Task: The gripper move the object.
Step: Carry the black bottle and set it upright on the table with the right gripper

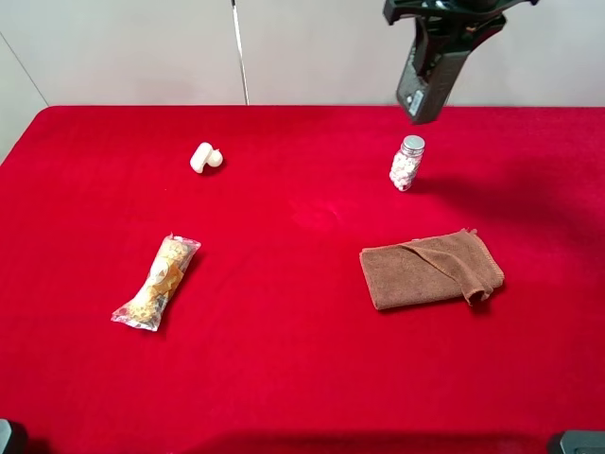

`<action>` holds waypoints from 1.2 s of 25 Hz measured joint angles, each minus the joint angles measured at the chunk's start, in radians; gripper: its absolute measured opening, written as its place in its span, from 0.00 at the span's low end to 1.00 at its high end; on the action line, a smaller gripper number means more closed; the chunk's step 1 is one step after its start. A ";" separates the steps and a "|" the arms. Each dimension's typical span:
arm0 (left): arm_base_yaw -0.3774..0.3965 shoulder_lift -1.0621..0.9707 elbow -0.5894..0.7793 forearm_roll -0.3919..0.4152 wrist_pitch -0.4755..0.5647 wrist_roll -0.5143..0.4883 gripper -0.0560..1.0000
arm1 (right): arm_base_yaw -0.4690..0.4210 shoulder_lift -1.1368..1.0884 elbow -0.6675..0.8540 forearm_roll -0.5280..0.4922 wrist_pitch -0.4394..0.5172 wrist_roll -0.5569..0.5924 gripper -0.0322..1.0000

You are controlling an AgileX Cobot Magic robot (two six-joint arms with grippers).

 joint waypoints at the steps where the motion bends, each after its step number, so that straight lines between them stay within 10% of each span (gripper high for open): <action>1: 0.000 0.000 0.000 0.000 0.000 0.000 0.96 | -0.011 0.000 0.000 -0.007 0.000 -0.002 0.32; 30: 0.000 0.000 0.000 0.000 0.000 0.000 0.96 | -0.229 0.030 0.191 0.021 -0.144 -0.097 0.32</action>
